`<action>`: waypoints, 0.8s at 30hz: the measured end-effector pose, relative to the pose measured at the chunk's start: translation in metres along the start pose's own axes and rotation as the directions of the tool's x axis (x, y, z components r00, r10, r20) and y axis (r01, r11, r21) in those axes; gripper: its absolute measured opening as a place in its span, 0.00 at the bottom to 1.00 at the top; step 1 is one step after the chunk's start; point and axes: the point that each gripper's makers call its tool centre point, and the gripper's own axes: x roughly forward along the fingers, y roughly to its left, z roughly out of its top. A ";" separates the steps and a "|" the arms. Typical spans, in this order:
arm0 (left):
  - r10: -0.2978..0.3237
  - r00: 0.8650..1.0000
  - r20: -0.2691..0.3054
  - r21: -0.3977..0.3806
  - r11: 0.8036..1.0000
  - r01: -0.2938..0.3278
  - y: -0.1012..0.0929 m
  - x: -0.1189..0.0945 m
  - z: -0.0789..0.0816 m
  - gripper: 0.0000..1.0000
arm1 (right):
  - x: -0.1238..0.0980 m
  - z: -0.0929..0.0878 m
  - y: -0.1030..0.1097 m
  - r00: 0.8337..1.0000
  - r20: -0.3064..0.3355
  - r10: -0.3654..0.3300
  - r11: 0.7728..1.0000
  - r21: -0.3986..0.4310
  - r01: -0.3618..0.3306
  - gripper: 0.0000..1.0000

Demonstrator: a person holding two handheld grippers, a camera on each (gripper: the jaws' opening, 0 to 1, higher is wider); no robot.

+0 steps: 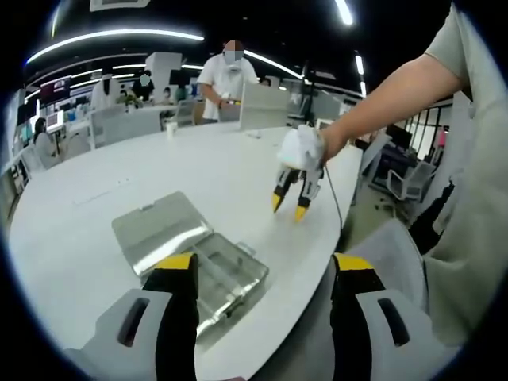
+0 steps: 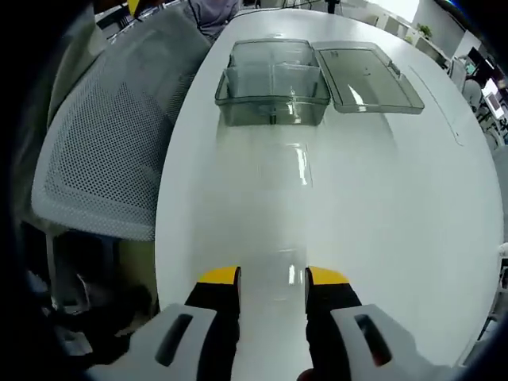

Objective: Insert the divider into the dual guide fixture by aligning both edges with the guide slots and pushing it downward to the bottom, including one-sided entry, uneven engagement, binding, and posture correction.

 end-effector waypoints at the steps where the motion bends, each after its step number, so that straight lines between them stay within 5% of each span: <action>1: -0.001 1.000 0.000 -0.001 1.000 0.001 0.000 0.001 0.000 0.66 | -0.001 0.003 0.002 1.000 0.001 0.004 1.000 -0.003 -0.004 0.28; 24: -0.042 0.998 -0.053 -0.005 0.999 0.041 -0.003 0.026 -0.008 0.64 | -0.033 0.076 0.034 0.999 0.029 0.017 0.986 -0.163 -0.012 0.28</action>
